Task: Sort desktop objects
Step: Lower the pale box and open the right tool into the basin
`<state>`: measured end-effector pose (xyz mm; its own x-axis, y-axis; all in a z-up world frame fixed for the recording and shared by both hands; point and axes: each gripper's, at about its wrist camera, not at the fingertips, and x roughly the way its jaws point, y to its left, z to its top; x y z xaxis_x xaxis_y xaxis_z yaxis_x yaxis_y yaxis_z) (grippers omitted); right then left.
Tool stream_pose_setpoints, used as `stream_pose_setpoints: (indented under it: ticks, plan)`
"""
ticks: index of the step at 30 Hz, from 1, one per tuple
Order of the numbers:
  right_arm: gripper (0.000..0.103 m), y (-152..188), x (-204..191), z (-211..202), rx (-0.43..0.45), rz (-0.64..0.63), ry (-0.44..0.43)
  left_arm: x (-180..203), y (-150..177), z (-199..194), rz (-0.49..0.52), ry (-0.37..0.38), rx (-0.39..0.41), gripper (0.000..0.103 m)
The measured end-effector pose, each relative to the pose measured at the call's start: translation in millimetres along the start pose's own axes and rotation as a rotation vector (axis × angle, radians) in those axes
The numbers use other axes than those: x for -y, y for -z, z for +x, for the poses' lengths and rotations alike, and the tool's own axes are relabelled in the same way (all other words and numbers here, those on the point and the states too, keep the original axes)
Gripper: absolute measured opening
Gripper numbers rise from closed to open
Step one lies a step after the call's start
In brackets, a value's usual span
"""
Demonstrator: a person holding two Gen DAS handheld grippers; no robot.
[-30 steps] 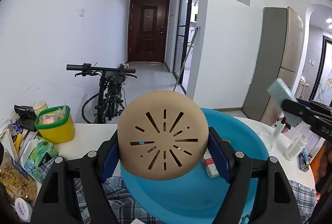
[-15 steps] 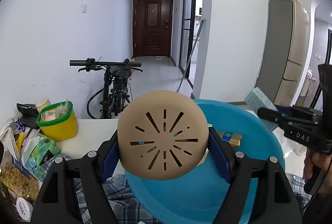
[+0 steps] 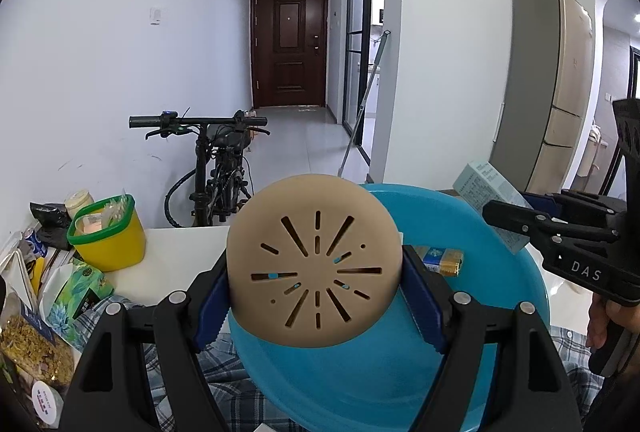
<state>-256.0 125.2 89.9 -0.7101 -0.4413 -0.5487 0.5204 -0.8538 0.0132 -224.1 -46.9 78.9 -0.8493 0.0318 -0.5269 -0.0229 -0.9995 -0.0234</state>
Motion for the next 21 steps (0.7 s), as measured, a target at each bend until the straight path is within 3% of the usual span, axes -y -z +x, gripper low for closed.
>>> stream_pose_setpoints:
  ticks: [21]
  plan:
    - [0.027, -5, 3, -9, 0.042, 0.016, -0.022, 19, 1, -2, 0.031, -0.004, -0.016, 0.080]
